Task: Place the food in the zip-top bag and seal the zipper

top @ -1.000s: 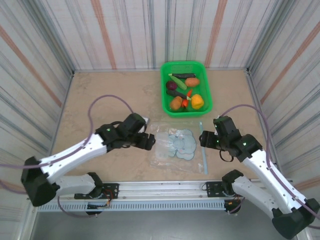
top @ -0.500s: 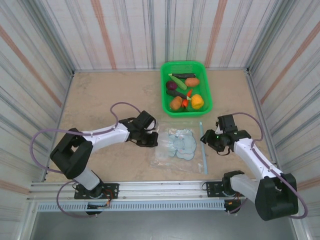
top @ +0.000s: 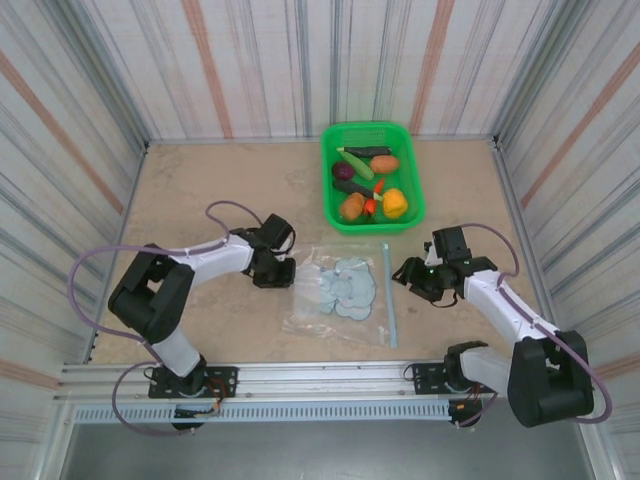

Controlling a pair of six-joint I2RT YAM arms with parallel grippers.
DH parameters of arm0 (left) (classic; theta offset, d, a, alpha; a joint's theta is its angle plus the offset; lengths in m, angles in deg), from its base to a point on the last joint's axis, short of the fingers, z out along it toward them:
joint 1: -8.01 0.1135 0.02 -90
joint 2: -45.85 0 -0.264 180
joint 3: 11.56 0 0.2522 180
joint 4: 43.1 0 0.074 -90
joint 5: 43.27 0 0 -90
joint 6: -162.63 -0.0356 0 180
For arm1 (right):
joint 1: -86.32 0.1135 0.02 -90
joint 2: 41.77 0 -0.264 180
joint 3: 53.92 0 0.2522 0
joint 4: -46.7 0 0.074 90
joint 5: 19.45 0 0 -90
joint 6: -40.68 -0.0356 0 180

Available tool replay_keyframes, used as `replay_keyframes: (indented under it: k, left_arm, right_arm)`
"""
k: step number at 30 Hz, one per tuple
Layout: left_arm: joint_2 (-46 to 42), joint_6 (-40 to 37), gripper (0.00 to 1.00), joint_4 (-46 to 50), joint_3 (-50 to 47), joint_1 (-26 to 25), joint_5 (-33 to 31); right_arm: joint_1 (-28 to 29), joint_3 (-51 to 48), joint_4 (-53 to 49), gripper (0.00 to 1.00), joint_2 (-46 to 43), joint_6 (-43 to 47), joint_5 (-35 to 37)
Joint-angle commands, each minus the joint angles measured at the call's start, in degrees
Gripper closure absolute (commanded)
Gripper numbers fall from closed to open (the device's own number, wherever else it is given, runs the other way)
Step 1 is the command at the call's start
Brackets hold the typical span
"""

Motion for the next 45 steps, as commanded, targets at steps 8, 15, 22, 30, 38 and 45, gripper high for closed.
replay_keyframes:
  k: [8,15,22,30,38,45]
  left_arm:
    - [-2.80,-13.29,0.84,-4.75,0.56,4.05,-9.00]
    - [-0.41,-16.49,0.84,10.02,12.96,6.79,-5.51]
    - [-12.32,-19.36,0.85,9.58,10.44,-2.23,-8.61]
    - [-20.51,-12.29,0.84,4.20,3.12,-9.26,-11.93]
    - [-20.09,-9.07,0.82,4.77,3.91,-9.52,-5.03]
    - [-18.76,-10.09,0.77,3.52,4.79,-11.48,-3.14]
  right_arm:
    - [5.81,3.82,1.80,0.53,3.81,1.11,-1.22]
    - [4.70,4.76,8.01,0.69,8.13,-5.16,-6.76]
    - [3.49,4.32,14.61,0.70,12.22,-12.58,-8.52]
    - [-0.13,2.47,19.75,0.71,14.84,-15.57,-10.49]
    - [-0.30,0.14,24.46,0.71,17.94,-17.34,-10.43]
    - [0.61,-1.47,32.02,0.75,21.49,-21.24,-11.16]
